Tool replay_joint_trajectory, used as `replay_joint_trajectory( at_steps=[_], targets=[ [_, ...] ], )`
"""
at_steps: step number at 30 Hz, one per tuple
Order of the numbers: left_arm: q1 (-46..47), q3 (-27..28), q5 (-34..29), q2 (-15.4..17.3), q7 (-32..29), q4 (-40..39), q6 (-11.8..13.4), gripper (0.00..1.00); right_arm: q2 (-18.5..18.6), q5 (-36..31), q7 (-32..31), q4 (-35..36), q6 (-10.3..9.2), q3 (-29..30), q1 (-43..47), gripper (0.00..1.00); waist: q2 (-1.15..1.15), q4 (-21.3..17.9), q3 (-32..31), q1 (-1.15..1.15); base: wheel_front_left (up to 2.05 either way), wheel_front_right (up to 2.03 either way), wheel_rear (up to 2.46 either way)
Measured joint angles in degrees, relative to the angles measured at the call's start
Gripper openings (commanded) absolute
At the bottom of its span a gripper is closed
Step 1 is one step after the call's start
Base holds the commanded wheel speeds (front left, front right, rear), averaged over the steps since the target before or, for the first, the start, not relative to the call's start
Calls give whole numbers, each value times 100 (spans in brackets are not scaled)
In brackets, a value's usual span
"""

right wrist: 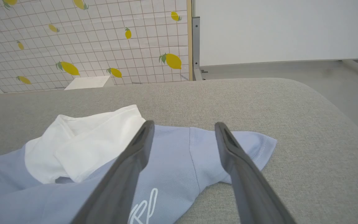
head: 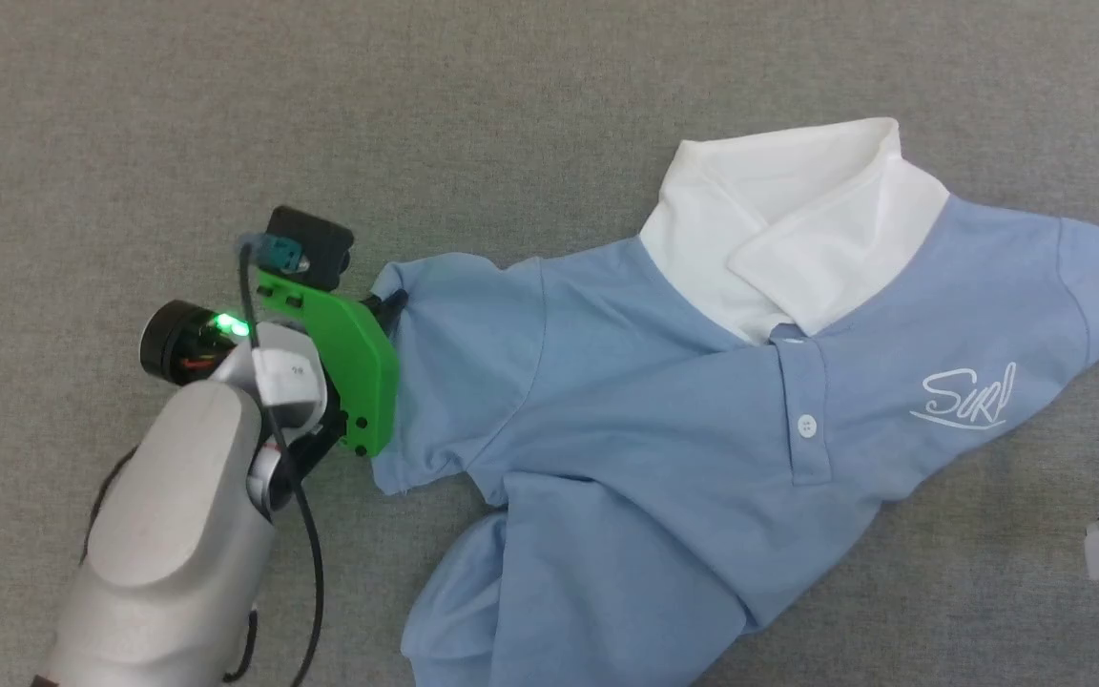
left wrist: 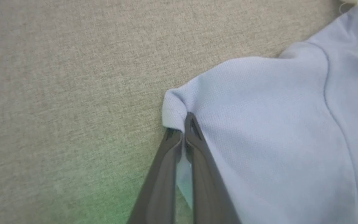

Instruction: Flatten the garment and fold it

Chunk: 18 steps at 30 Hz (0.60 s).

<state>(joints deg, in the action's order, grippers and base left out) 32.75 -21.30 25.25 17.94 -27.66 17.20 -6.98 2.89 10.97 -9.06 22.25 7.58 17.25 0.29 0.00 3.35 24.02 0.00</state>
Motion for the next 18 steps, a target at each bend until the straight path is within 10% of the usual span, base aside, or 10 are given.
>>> replay_joint_trajectory(
  at_steps=[18],
  targets=[
    [-3084,1828,782,-97,1406,-2713,1530,0,0,141,59,-594,0,69,119,100,0,17,-666,0,0,0,0]
  ],
)
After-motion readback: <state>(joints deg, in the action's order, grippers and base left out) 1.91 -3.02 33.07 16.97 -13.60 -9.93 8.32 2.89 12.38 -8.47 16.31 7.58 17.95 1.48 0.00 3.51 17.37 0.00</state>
